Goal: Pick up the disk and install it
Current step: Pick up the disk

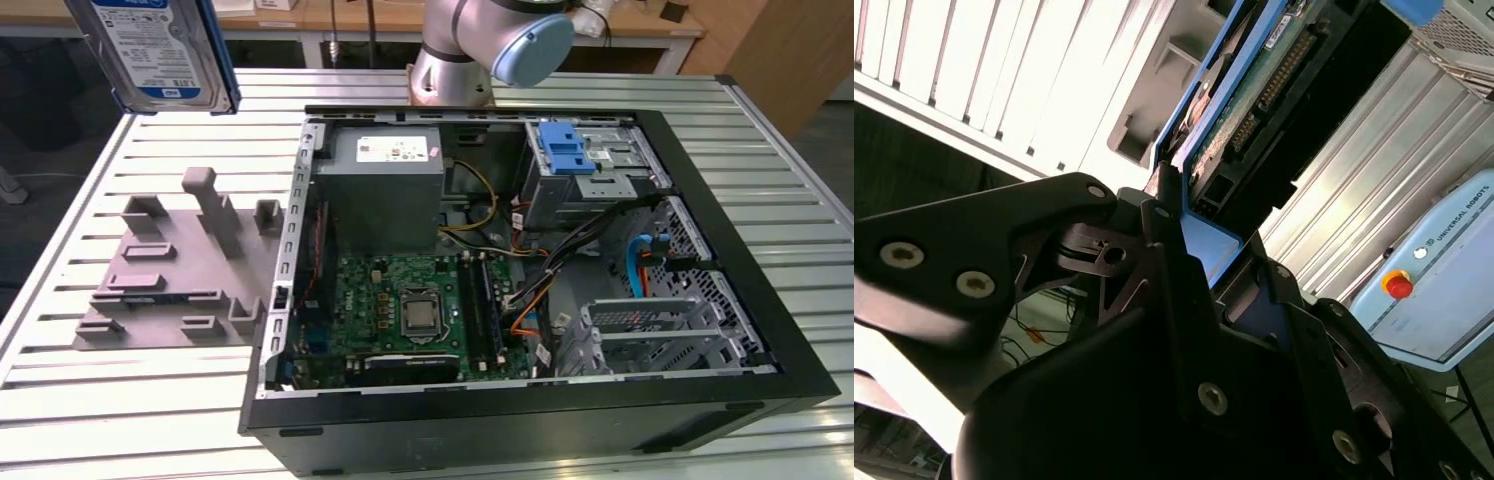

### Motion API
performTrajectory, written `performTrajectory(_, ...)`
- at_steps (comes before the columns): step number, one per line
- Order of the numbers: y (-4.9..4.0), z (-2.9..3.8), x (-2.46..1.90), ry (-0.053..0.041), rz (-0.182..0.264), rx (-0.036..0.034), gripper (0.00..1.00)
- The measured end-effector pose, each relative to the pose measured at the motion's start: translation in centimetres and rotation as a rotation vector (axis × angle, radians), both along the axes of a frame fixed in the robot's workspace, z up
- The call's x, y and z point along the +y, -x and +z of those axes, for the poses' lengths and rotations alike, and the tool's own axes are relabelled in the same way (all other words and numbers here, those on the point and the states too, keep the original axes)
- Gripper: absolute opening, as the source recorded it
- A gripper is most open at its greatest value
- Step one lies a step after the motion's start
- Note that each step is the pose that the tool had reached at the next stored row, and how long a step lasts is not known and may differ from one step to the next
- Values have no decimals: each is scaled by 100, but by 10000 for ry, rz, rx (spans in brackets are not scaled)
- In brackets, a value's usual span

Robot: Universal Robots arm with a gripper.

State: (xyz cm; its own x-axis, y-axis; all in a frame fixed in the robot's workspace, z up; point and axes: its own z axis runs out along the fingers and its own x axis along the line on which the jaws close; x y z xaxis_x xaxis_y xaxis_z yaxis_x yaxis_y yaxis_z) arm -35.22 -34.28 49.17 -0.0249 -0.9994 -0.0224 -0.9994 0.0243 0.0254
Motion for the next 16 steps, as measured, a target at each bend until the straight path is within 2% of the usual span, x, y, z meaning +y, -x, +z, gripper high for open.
performTrajectory(4, -2, 1, 0, 1, 1, 1, 36)
performTrajectory(5, -46, 1, 0, 1, 1, 1, 36)
performTrajectory(16, -63, 0, 0, 0, 1, 0, 36)
